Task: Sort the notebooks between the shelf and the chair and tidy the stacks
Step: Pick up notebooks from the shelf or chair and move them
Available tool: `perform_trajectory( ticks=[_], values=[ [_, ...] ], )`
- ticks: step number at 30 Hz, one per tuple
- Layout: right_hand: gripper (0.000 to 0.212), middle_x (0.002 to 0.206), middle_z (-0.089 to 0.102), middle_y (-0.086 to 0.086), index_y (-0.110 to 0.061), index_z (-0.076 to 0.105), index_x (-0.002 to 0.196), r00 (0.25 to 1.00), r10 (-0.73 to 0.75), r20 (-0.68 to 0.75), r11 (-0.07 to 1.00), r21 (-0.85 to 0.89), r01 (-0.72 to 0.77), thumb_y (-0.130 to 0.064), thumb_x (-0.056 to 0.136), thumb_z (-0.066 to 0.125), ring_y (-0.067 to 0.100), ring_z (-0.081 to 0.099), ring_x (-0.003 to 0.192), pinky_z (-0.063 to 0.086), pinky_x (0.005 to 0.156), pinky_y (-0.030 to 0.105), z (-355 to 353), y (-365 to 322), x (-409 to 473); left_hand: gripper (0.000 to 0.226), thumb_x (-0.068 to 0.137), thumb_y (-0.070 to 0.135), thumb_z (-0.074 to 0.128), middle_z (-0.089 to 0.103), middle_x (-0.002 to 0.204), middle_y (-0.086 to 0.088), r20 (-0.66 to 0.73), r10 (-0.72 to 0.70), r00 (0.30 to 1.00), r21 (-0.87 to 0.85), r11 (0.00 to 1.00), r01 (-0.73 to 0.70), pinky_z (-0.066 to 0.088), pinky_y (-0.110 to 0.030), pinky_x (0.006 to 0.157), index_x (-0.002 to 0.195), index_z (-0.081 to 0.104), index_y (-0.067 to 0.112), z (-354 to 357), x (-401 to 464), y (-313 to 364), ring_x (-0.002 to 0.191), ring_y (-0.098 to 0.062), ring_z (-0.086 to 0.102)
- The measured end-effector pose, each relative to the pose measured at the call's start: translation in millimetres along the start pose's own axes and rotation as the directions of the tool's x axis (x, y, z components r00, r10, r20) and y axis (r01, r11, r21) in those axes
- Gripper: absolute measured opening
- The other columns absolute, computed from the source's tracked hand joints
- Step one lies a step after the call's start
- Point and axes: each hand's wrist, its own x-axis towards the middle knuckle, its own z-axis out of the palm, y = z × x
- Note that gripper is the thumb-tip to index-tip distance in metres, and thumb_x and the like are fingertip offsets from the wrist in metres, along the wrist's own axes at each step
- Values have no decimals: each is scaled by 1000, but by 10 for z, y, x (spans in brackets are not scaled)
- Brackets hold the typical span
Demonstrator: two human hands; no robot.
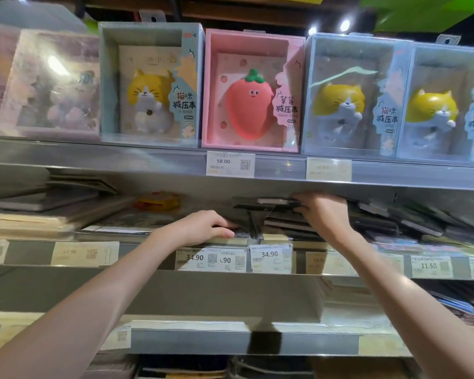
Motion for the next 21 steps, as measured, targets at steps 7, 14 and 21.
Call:
perform_trajectory(
  ticks=[7, 14, 21],
  values=[
    [36, 86, 73, -5, -25, 75, 94, 986, -69, -151, 995, 57, 78, -8, 64, 83, 19, 67, 79, 46, 52, 22, -193, 18, -514, 28, 100, 34, 34, 66, 107, -3, -122, 122, 985, 285, 955, -83, 37, -31, 62, 108, 57, 19, 124, -53, -68, 76, -16, 53],
    [39, 94, 73, -2, -22, 75, 97, 970, -98, -224, 985, 119, 127, 0, 64, 81, 17, 69, 86, 53, 66, 25, -234, 48, -765, 29, 100, 12, 33, 62, 114, -13, -270, 121, 955, 367, 930, -14, 41, -33, 67, 120, 52, 16, -65, 36, 30, 97, -29, 59],
    [35, 98, 72, -2, -20, 73, 100, 951, -180, -253, 980, 41, 197, -9, 69, 81, 19, 68, 87, 55, 66, 30, -216, 28, -932, 33, 98, 42, 32, 66, 114, 14, -390, 284, 876, 415, 903, -108, 44, -28, 69, 121, 55, 38, 144, -239, -84, 101, -15, 64]
  ],
)
